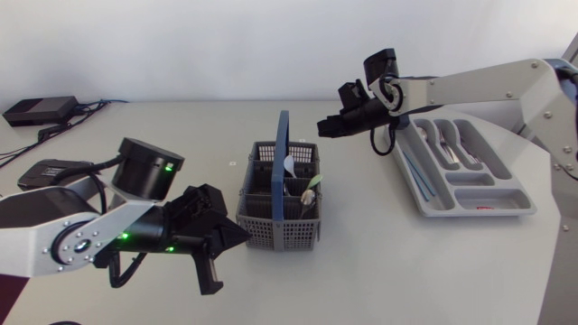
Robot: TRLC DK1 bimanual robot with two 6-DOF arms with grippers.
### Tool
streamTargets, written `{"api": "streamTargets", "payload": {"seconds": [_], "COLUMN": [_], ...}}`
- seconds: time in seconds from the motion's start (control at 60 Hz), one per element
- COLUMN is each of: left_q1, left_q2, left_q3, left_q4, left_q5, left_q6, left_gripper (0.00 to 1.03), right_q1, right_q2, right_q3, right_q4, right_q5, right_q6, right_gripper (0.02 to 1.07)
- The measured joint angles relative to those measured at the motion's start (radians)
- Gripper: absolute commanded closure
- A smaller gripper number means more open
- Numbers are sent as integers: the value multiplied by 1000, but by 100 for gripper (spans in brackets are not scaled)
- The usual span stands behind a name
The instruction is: Unload the cutlery basket into the drawer organizer.
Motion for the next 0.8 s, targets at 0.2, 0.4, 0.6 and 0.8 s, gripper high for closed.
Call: {"api": "streamTargets", "payload": {"seconds": [0.2, 0.4, 0.6, 0.8], "left_q1": [34, 108, 187, 269], "left_q2": [110, 141, 147, 153], "left_q3": [0, 0, -1, -2], "left_q4": [99, 134, 141, 164], "left_q5": [0, 0, 0, -9], "left_q6": [0, 0, 12, 27], "left_gripper": [100, 100, 100, 100], "right_q1": [29, 38, 37, 39], "right_q2": [56, 51, -48, -150], "right_q3": [39, 26, -100, -234], "right_q4": [-38, -44, -42, -43], "right_q5": [-42, -95, -97, -98], "right_q6": [0, -1, -16, -35], "right_gripper": [95, 95, 95, 95]}}
